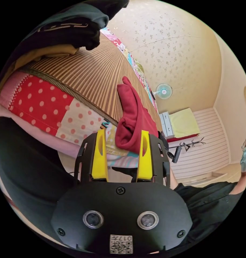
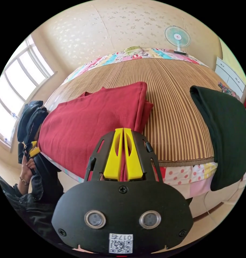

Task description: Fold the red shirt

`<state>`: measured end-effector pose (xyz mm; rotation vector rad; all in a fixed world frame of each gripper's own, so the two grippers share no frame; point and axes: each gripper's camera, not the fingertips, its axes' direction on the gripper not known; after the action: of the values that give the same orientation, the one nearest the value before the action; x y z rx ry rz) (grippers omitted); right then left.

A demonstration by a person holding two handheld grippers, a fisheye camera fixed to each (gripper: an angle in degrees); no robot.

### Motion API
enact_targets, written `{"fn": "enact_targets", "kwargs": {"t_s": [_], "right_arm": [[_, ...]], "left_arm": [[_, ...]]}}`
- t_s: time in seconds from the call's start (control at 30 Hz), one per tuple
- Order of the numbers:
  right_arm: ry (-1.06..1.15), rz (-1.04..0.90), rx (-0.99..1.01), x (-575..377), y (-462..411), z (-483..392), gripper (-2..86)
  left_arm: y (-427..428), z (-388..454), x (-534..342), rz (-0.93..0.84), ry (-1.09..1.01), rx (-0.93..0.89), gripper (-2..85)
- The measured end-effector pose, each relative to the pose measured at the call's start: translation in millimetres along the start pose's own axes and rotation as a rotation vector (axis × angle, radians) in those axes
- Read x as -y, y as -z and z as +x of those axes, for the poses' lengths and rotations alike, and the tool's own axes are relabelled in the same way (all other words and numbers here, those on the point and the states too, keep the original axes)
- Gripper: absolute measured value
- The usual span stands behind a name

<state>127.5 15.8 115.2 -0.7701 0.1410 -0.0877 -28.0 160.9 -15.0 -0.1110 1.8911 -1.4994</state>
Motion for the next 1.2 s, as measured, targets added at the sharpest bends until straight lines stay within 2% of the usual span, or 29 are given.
{"fn": "enact_targets", "kwargs": {"t_s": [0.17, 0.5, 0.6, 0.67, 0.8, 0.97, 1.2], "right_arm": [[-0.050, 0.037, 0.073, -21.1, -13.3, 18.4, 0.3], [-0.046, 0.051, 0.082, -37.6, -14.4, 33.8, 0.3], [-0.062, 0.055, 0.108, -40.1, -9.2, 44.5, 0.3], [-0.070, 0.058, 0.120, -41.3, -3.5, 51.5, 0.3], [-0.074, 0.064, 0.133, -42.0, 7.1, 61.5, 0.3], [-0.090, 0.084, 0.173, -44.0, 27.5, 78.2, 0.3], [-0.087, 0.102, 0.190, -39.7, 58.2, 95.8, 0.3]], "left_arm": [[1.7, -26.2, 2.7, -0.081, 0.001, -0.066, 19.2], [5.9, -86.9, 8.9, -0.131, 0.015, -0.128, 16.5], [11.4, -113.2, 9.0, -0.137, 0.051, -0.130, 12.9], [18.2, -128.7, 4.8, -0.151, 0.056, -0.210, 8.4], [47.3, -135.9, -1.9, -0.108, 0.018, -0.236, 5.9], [80.6, -100.6, 15.0, -0.059, -0.181, -0.325, 5.2], [59.7, -4.4, 68.7, -0.174, -0.556, -0.403, 5.1]]}}
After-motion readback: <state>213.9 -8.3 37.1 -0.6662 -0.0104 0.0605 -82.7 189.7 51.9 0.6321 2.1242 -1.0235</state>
